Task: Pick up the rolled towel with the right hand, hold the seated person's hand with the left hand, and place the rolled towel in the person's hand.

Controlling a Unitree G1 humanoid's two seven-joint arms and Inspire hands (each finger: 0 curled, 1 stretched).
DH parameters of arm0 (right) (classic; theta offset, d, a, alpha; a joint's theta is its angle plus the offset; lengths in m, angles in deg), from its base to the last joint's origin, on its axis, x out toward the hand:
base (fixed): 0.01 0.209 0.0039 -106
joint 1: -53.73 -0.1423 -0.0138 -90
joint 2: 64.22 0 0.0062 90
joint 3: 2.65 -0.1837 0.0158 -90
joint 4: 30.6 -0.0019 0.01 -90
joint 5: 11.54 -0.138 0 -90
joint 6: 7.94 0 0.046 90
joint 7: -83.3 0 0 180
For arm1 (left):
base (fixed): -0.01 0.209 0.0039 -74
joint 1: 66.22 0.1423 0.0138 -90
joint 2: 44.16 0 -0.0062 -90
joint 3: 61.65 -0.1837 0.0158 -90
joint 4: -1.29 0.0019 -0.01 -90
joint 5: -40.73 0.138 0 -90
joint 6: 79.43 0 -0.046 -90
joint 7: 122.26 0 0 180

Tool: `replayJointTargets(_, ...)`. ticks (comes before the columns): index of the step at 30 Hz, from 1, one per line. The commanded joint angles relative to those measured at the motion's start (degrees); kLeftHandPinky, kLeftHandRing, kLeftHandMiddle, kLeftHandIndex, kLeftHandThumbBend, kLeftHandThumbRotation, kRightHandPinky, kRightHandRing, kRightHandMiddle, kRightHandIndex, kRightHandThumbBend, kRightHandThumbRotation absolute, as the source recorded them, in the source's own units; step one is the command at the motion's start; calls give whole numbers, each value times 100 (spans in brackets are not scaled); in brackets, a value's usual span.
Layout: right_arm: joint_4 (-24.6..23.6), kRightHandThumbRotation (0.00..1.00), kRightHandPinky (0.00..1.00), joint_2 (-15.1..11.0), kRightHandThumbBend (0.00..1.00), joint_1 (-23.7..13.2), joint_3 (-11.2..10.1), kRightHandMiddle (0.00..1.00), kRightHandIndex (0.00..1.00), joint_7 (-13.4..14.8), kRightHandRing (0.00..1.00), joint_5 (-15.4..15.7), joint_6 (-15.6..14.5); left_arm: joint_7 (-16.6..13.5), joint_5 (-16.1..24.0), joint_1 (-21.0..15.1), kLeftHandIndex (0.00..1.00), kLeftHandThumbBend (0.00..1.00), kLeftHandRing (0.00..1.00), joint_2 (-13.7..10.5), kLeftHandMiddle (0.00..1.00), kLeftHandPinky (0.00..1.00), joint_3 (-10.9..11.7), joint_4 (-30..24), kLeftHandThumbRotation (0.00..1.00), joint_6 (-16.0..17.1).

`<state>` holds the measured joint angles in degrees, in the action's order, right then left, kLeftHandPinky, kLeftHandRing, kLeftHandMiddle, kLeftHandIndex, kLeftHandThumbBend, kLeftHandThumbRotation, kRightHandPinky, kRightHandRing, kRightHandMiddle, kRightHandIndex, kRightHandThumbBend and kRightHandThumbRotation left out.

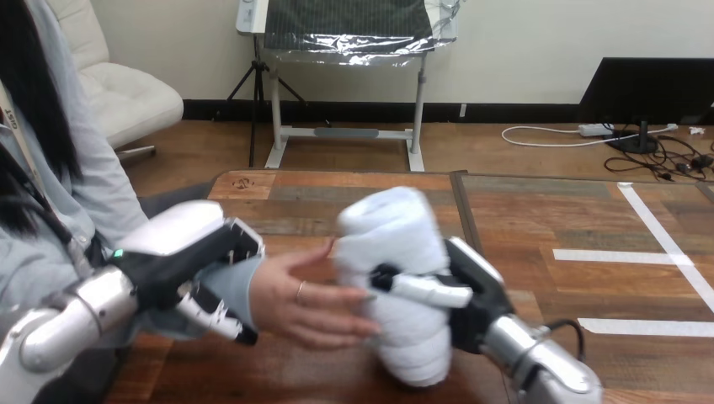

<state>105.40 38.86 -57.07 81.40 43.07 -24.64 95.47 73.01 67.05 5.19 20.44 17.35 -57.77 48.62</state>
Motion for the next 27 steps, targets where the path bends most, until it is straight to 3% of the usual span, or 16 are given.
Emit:
replayJointTargets(1, -109, 0, 19, 259, 63, -760, 196, 36, 38, 8, 25, 96, 517, -148, -213, -895, 35, 81, 27, 72, 34, 22, 244, -263, 0, 102)
replayJointTargets(14, -301, 0, 19, 691, 69, -539, 586, 33, 37, 51, 24, 312, 889, -78, -234, -1198, 35, 79, 28, 209, 35, 22, 195, -201, 0, 68)
replayJointTargets(27, -657, 0, 17, 1003, 70, -318, 860, 32, 36, 328, 23, 493, 921, -8, -277, -1339, 36, 78, 29, 322, 36, 24, 169, -96, 0, 27)
